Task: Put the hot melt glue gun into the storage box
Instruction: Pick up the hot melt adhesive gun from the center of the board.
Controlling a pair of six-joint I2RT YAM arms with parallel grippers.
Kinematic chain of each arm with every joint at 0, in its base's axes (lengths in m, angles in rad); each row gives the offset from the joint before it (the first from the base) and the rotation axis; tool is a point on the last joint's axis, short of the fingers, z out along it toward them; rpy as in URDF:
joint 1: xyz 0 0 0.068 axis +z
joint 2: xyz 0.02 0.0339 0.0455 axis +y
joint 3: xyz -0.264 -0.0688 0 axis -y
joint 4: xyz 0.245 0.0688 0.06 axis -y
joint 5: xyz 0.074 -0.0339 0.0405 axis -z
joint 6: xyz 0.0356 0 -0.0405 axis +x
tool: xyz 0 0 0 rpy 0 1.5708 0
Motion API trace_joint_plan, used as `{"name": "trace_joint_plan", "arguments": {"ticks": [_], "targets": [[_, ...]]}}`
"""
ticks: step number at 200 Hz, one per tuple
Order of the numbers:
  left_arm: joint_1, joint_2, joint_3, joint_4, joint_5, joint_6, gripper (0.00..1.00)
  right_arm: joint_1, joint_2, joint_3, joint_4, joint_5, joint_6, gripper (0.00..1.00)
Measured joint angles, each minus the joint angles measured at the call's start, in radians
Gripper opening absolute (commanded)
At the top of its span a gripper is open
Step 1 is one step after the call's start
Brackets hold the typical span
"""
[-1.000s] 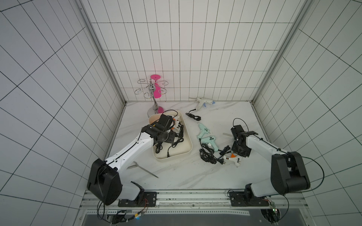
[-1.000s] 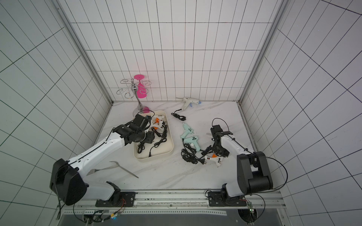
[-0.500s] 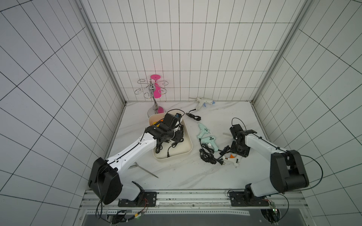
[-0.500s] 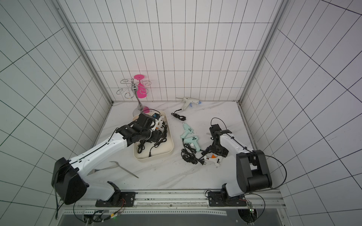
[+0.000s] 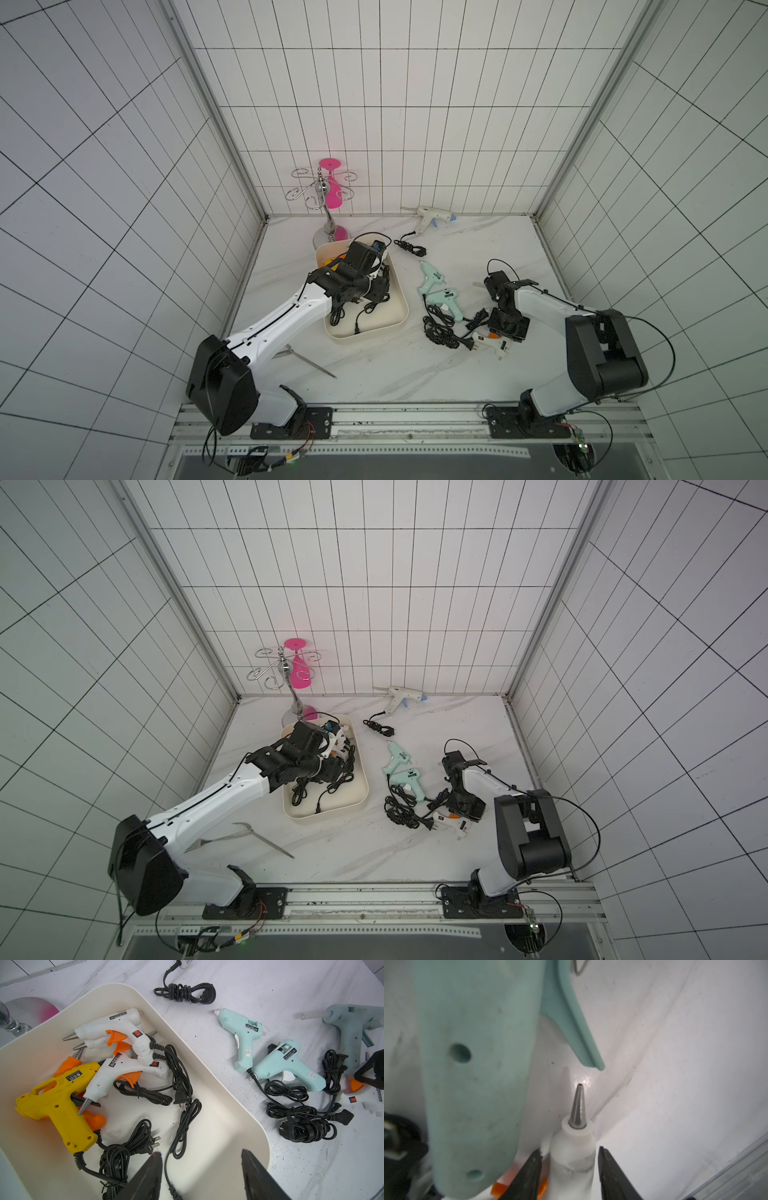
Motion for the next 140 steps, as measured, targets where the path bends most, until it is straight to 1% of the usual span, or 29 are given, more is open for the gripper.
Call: {"name": "trace_joint_plan", "arguments": {"ticks": [18, 41, 64, 77, 91, 115, 140], "targets": [[0.0, 0.0, 0.0, 0.0, -0.005, 0.0, 0.62, 0.047, 0.025, 0.016, -0.005, 0.056, 0.037, 0.45], [0.0, 0.0, 0.0, 0.0, -0.014, 0.0, 0.62, 0.091, 0.039, 0.017, -0.009, 0.108, 0.082, 0.38], [0.0, 0.005, 0.0, 0.0, -0.016, 0.003, 0.62, 0.112, 0.051, 0.018, -0.01, 0.137, 0.097, 0.21], [0.0, 0.01, 0.001, -0.001, -0.016, 0.007, 0.62, 0.117, 0.051, 0.018, -0.009, 0.142, 0.101, 0.14], [0.0, 0.021, 0.005, -0.002, -0.016, 0.009, 0.62, 0.117, 0.05, 0.018, -0.008, 0.136, 0.1, 0.04], [0.0, 0.035, 0.008, -0.003, -0.015, 0.011, 0.62, 0.117, 0.059, 0.03, -0.013, 0.134, 0.089, 0.0], [0.0, 0.037, 0.008, -0.005, -0.008, 0.015, 0.62, 0.117, 0.071, 0.063, -0.003, 0.123, 0.06, 0.0]]}}
